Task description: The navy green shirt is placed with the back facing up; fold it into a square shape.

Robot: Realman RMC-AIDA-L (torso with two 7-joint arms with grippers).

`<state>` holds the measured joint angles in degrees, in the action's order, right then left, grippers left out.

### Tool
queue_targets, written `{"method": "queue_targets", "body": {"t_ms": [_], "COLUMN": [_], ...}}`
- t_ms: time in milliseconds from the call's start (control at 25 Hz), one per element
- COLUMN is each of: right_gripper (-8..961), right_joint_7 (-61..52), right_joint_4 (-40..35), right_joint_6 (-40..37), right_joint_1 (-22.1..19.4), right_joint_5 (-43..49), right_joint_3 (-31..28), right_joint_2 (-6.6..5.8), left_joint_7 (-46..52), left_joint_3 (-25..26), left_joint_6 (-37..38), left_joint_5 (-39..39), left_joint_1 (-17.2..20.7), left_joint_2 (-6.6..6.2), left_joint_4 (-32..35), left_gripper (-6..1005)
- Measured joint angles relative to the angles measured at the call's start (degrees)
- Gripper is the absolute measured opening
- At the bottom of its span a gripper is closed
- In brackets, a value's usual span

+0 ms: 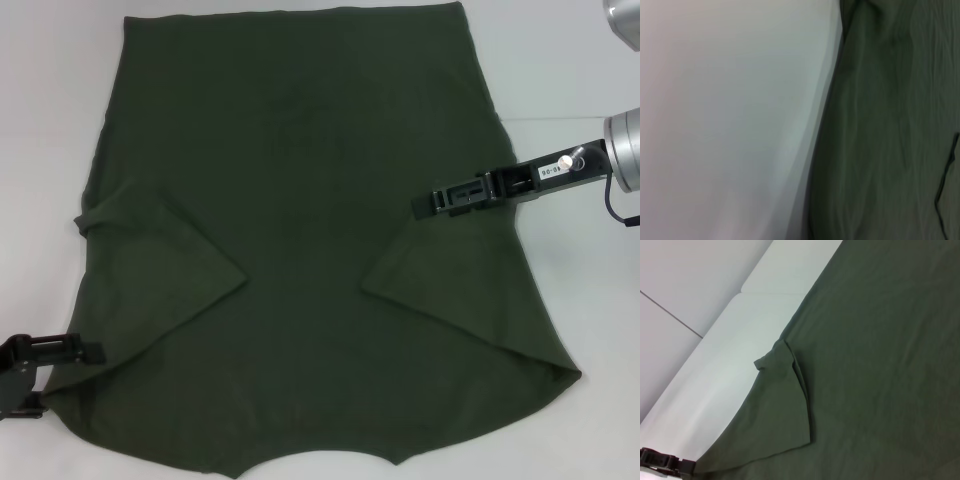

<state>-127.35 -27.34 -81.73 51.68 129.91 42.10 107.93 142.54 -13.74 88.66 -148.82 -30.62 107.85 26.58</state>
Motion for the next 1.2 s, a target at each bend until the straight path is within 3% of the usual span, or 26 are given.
{"method": "queue_targets", "body": {"t_ms": [880,1200], "right_gripper": [888,888], "right_joint_7": [0.18,0.24], "right_joint_4": [0.09,0.09], "right_joint_6": [0.17,0.17], "right_joint_1": [-0.05,-0.18], "right_joint_5": [-0.13,-0.19], "right_joint_3": [0.00,0.00], "right_joint_2": [0.35,0.45], "left_joint_7": [1.15,1.23], "left_joint_3": [-0.06,-0.06], "left_joint_6": [-2.07,-2.19], "left_joint_5": [-0.49,-0.51], "left_joint_1": [0.00,0.23], "left_joint_2": [0.26,0.26], "left_joint_4": [-0.13,-0.13], "left_gripper": [765,476]}}
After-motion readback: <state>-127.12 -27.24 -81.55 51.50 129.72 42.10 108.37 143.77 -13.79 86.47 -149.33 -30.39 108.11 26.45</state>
